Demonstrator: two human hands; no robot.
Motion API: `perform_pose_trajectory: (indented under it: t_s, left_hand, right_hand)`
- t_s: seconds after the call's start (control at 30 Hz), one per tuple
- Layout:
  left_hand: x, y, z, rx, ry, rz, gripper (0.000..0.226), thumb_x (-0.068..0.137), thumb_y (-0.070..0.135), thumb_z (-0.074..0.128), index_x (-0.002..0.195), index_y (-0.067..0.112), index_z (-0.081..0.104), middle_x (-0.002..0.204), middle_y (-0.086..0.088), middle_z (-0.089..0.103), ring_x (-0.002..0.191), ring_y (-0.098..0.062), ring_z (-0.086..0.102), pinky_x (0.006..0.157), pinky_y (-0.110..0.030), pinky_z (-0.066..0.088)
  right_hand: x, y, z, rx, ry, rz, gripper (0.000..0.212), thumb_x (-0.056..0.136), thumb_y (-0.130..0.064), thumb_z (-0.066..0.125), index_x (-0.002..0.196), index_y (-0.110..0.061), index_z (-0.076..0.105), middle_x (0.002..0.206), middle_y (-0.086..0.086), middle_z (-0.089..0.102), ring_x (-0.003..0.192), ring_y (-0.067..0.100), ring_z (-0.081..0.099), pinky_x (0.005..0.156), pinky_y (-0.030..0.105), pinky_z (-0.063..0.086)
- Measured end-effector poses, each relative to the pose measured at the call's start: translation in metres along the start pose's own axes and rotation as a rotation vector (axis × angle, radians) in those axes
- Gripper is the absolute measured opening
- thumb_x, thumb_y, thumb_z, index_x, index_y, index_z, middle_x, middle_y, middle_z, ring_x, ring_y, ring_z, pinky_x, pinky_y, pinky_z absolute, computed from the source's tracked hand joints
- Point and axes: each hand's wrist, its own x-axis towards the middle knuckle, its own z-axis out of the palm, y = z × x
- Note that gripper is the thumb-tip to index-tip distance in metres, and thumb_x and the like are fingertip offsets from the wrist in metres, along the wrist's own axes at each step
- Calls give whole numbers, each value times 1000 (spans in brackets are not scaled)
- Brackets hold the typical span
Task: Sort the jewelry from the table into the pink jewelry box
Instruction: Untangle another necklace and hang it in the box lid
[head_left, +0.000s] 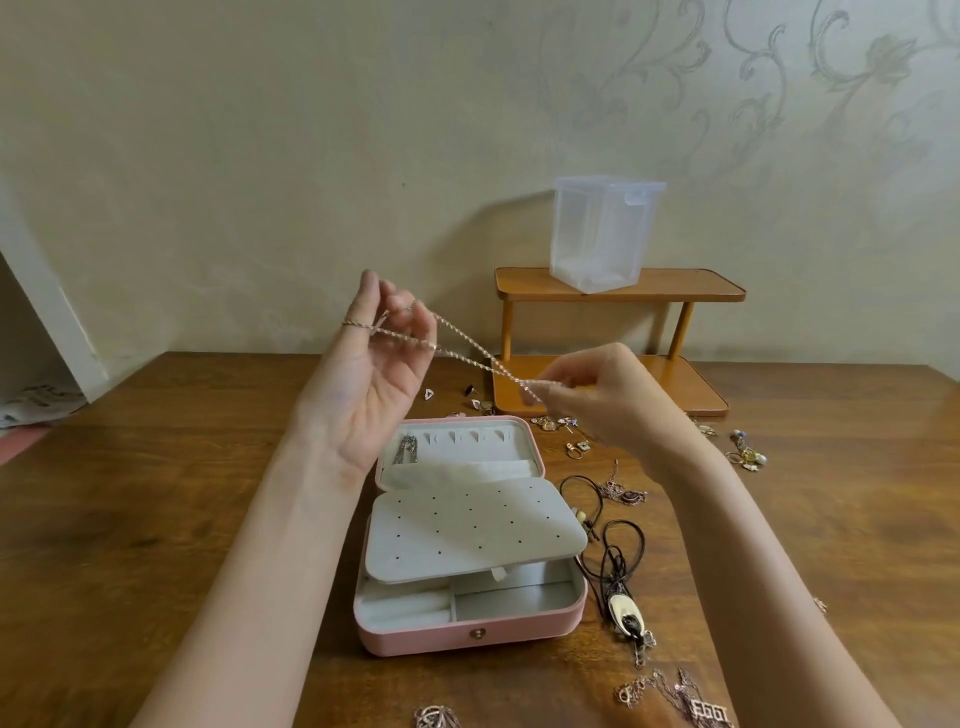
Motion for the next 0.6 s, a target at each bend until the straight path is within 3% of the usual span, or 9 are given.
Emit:
perform_pose_trajectory:
  t_s: [0.07,0.13,0.2,0.27,0.3,0.37,0.47,0.6]
  left_hand:
    - [0,5,-4,-33,-17,-75,19,85,22,53,72,8,55,65,0,52,56,-5,51,48,-10,46]
    - [1,7,-10,88,30,-138,20,89,21,51,75,9,56,65,2,51,53,-3,46,38,-10,38]
    - [2,3,-19,441,139,-75,18,92,19,50,79,10,57,68,2,51,54,-3,43,36,-10,34]
    - [3,-5,-28,1026,203,80,13,93,16,53,83,14,61,77,0,54,61,-5,44,45,-10,38]
    - [3,-9,-31,1246,163,149,11,92,17,55,84,18,62,81,-1,57,65,-6,47,51,-12,42]
    - [3,-13,-32,1461,-10,161,10,90,19,58,83,23,64,84,2,63,68,-3,53,58,-12,45]
    - [-1,-10,-27,1567,-237,57,6,85,24,62,84,28,67,85,11,67,77,3,61,70,-14,47]
    - [-6,2,-25,1623,-314,12,10,85,26,61,83,27,71,78,11,70,79,3,61,76,-20,43]
  right_hand:
    - [-2,-1,-4,201,0,57,25,87,-26,62,81,-3,70,56,1,56,38,2,37,37,11,25]
    - [-3,-1,-9,398,-10,132,26,89,-26,59,78,-4,67,51,-2,49,41,6,31,37,15,21]
    - [-3,-1,-12,506,-44,161,24,93,-23,54,81,-4,64,48,-4,44,40,6,27,35,15,19]
    - [-2,0,-12,601,-60,163,24,97,-17,46,89,-3,62,46,-2,45,36,6,24,34,16,17]
    - [-2,1,-12,659,-54,163,24,99,-14,41,92,-2,62,47,0,46,35,6,23,34,17,16]
    - [0,4,-13,797,-14,161,27,99,-7,35,98,-1,60,51,3,49,36,6,25,33,16,19]
    - [5,10,-17,992,74,174,26,98,-4,34,100,0,59,59,3,49,41,6,29,35,16,23]
    - [8,14,-22,1106,207,156,25,95,-2,36,92,-3,61,64,2,49,50,9,35,42,18,30]
